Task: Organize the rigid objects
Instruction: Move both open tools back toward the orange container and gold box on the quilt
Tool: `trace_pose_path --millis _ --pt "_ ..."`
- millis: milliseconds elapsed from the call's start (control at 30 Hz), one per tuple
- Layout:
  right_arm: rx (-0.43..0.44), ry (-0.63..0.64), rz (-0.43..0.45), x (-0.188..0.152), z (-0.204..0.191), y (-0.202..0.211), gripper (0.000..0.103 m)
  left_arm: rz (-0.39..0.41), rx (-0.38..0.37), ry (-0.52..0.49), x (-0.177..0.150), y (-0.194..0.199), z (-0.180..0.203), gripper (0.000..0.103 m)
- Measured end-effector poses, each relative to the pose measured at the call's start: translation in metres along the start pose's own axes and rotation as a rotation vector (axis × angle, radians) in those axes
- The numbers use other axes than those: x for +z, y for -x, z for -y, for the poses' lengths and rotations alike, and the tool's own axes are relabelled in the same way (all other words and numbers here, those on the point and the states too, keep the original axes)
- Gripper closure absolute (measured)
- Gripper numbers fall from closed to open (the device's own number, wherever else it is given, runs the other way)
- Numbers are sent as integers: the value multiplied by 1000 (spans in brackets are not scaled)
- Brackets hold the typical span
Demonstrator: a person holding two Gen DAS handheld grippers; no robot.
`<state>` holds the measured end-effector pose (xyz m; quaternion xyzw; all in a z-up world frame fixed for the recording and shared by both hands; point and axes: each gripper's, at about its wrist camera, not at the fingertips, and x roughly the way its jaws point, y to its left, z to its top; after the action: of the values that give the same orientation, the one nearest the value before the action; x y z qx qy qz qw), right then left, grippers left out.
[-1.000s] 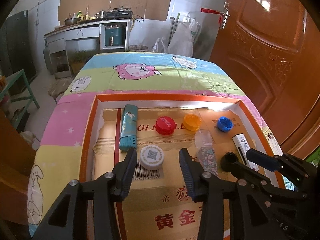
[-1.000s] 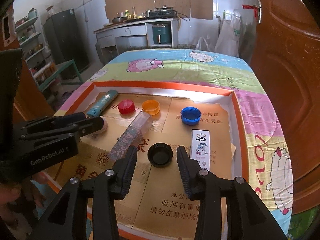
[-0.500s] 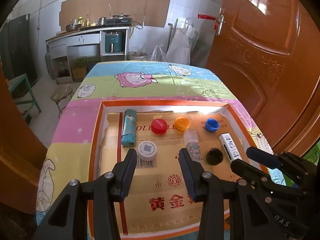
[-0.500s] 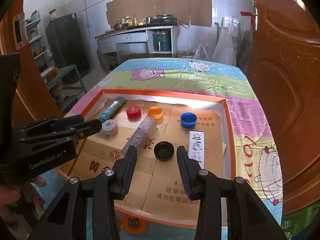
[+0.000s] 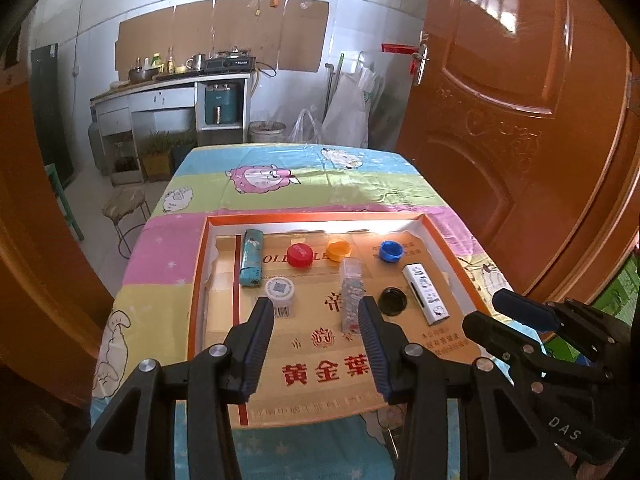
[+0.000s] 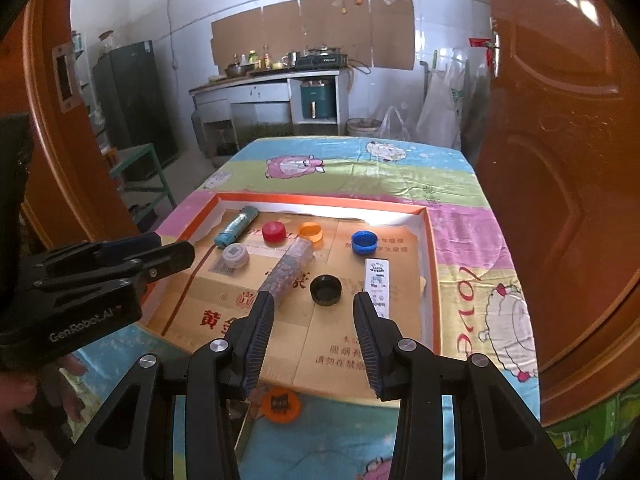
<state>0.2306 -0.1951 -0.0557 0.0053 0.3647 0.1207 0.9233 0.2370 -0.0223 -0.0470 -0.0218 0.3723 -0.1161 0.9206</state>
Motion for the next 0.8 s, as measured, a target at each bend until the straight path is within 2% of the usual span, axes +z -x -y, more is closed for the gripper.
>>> trace_pose_path --millis 333,600,800 --pt "-26 -39 24 -20 6 38 60 -9 -38 -29 -23 21 23 59" --pt "-37 -63 17 -46 8 58 60 -82 -96 -71 -70 12 58 59" --pt "-47 -82 16 -62 13 71 60 -100 -53 -90 -97 -1 73 59"
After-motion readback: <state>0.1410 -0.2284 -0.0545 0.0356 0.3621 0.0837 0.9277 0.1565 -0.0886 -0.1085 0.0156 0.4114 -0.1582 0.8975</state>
